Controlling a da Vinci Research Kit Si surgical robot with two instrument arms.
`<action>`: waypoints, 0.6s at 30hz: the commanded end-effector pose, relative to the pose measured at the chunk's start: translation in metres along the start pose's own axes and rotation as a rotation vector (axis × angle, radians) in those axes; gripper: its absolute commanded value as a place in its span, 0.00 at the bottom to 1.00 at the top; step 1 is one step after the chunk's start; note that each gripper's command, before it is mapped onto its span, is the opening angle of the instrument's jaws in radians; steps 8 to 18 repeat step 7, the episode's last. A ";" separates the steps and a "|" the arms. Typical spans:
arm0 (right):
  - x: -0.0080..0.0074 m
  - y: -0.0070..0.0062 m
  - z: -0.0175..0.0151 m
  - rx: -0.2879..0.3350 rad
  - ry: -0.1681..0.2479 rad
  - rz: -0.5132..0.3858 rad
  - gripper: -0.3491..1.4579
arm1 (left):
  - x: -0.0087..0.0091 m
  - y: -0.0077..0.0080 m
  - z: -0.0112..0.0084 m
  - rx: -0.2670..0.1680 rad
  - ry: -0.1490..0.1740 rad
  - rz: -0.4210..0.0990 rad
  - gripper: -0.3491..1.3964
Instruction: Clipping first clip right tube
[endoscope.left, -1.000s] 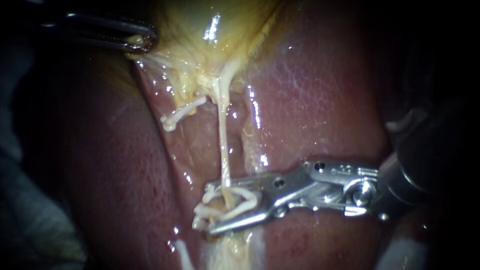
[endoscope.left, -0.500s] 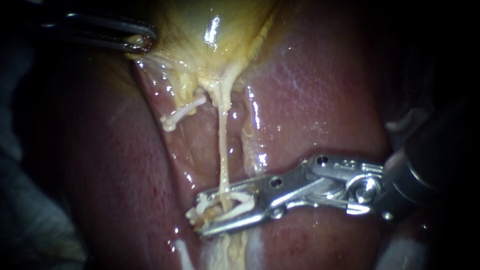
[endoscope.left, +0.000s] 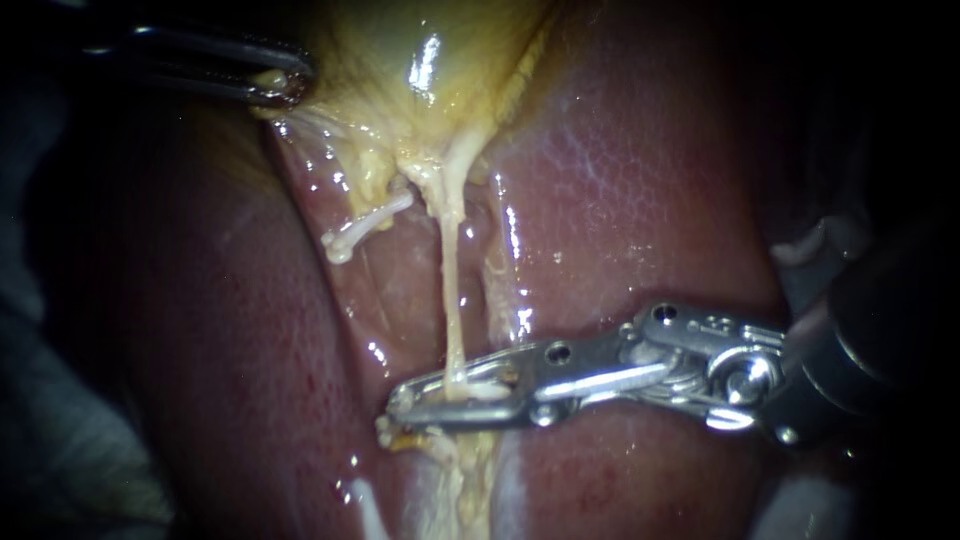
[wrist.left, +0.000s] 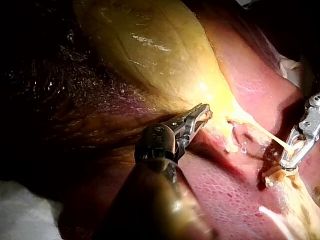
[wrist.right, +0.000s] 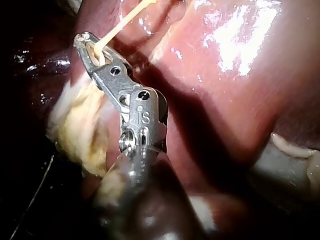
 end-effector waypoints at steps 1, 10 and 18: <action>0.0000 0.0000 0.0000 0.001 0.000 -0.001 0.00 | 0.0000 0.0000 0.0000 0.000 0.000 0.000 0.00; -0.0002 0.0003 0.0000 0.000 0.000 0.004 0.00 | 0.0000 0.0000 0.0001 0.000 0.000 0.000 0.00; -0.0002 0.0003 0.0000 0.000 0.000 0.004 0.00 | 0.0000 0.0000 0.0001 0.000 0.000 0.000 0.00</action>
